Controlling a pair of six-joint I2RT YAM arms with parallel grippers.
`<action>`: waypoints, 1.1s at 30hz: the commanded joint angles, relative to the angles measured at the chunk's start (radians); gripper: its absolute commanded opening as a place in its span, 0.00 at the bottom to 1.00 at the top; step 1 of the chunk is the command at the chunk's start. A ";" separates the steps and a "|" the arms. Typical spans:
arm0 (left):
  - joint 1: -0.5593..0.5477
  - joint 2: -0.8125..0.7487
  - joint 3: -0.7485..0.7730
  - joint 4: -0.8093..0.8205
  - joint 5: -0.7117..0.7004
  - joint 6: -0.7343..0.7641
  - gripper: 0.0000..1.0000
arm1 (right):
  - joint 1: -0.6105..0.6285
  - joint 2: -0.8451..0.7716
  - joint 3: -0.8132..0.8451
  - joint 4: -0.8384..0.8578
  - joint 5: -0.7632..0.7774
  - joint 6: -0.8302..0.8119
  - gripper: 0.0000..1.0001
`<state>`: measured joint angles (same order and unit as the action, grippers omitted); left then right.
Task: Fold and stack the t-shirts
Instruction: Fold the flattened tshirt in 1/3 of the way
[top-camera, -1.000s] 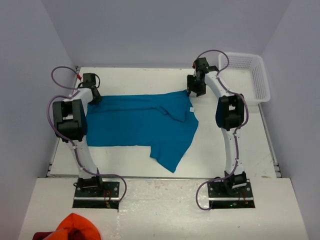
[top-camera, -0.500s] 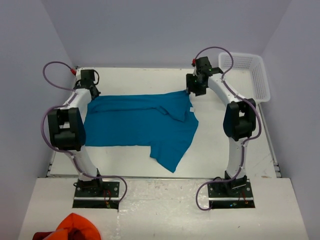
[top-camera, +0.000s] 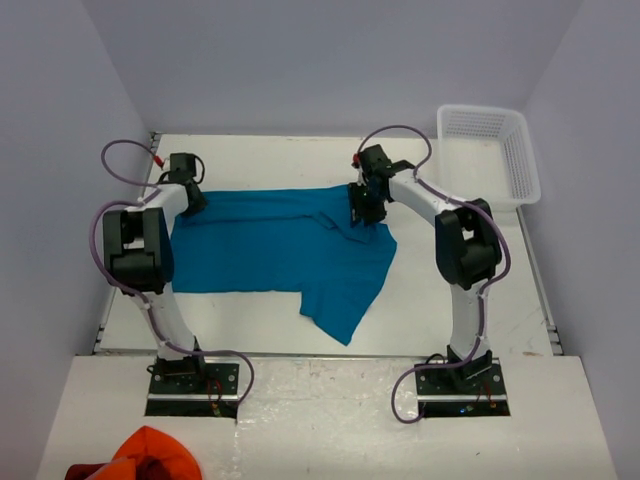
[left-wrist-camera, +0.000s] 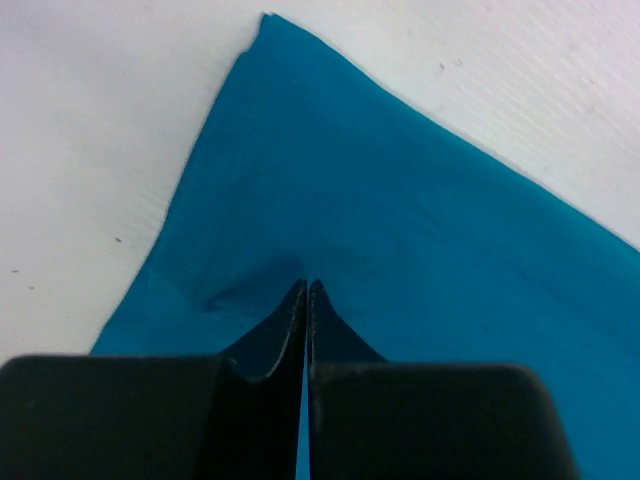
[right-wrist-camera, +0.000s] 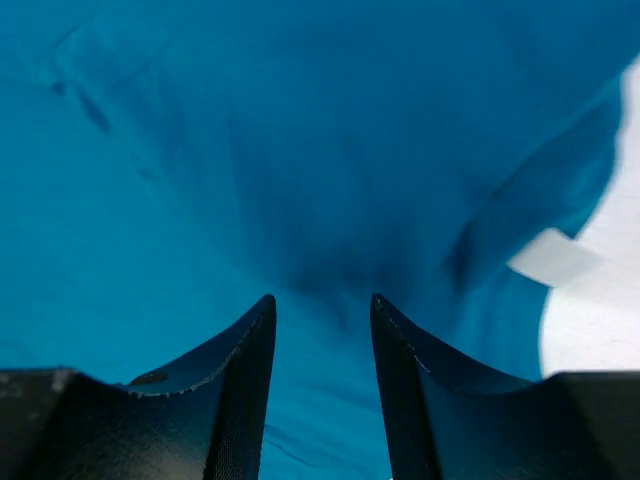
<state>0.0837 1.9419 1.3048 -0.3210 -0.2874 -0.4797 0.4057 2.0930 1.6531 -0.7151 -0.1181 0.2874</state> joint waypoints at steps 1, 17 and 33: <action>-0.021 -0.119 -0.051 0.094 0.123 -0.014 0.00 | 0.048 -0.056 0.022 0.011 0.032 -0.007 0.44; -0.444 -0.084 -0.058 0.365 0.498 -0.043 0.36 | 0.059 -0.148 -0.062 -0.003 0.163 0.025 0.57; -0.642 0.091 0.080 0.323 0.340 -0.036 0.35 | 0.015 -0.218 -0.176 0.028 0.166 0.062 0.57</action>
<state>-0.5449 2.0197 1.3365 -0.0101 0.0944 -0.5056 0.4255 1.9251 1.4910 -0.7105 0.0185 0.3305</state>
